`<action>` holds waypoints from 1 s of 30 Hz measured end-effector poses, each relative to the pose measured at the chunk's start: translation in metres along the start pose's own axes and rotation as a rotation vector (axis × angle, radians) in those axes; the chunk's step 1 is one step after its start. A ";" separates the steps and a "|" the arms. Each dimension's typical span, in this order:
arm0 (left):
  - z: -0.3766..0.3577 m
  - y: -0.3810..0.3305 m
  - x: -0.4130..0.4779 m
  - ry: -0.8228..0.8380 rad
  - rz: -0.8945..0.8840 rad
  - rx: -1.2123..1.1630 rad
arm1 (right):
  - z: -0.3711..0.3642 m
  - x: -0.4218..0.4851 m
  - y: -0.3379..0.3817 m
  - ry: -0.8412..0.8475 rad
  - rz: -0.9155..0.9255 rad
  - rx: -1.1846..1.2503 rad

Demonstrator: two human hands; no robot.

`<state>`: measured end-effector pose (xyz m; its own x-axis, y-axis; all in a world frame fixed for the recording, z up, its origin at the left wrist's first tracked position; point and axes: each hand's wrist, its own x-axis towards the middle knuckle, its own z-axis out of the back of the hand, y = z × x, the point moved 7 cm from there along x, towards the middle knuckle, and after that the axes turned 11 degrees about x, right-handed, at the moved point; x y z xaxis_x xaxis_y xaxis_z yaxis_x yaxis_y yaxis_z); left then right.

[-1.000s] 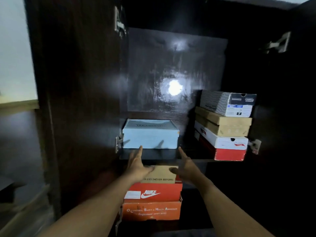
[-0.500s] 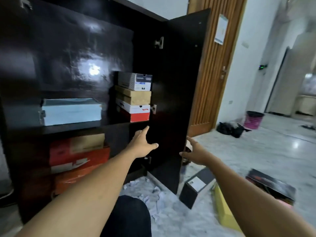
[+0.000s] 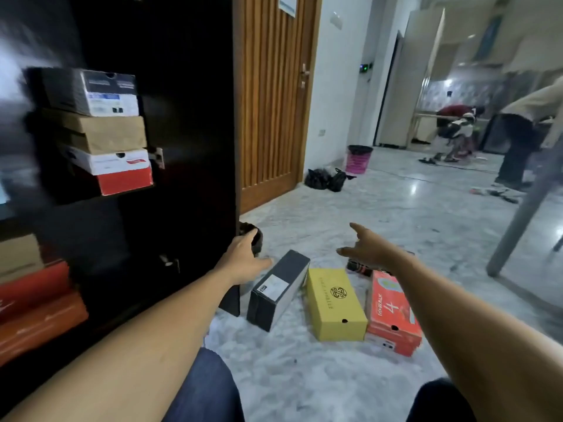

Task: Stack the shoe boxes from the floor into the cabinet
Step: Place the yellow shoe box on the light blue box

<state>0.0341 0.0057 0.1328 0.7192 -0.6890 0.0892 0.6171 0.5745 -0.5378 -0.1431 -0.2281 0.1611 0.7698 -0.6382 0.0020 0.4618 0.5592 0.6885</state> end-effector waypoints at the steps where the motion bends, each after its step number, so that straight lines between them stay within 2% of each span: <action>1: -0.017 -0.003 0.013 0.032 0.003 -0.002 | 0.006 0.005 -0.014 -0.014 -0.019 0.005; 5: -0.089 -0.027 0.053 0.146 -0.050 0.038 | 0.023 0.015 -0.074 -0.067 -0.097 0.046; 13: -0.220 -0.065 0.129 0.372 -0.194 0.180 | 0.020 0.054 -0.202 -0.067 -0.292 -0.010; 18: -0.284 -0.054 0.172 0.412 -0.165 0.226 | -0.016 0.096 -0.259 0.020 -0.336 -0.003; 23: -0.358 -0.023 0.191 0.545 -0.186 0.322 | -0.062 0.136 -0.308 0.084 -0.328 -0.074; 30: -0.412 0.004 0.228 0.575 -0.060 0.222 | -0.116 0.154 -0.354 0.201 -0.346 -0.041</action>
<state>0.0689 -0.3311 -0.1940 0.4318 -0.8154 -0.3855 0.7476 0.5627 -0.3527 -0.1367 -0.4624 -0.1665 0.6347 -0.6787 -0.3696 0.7230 0.3526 0.5941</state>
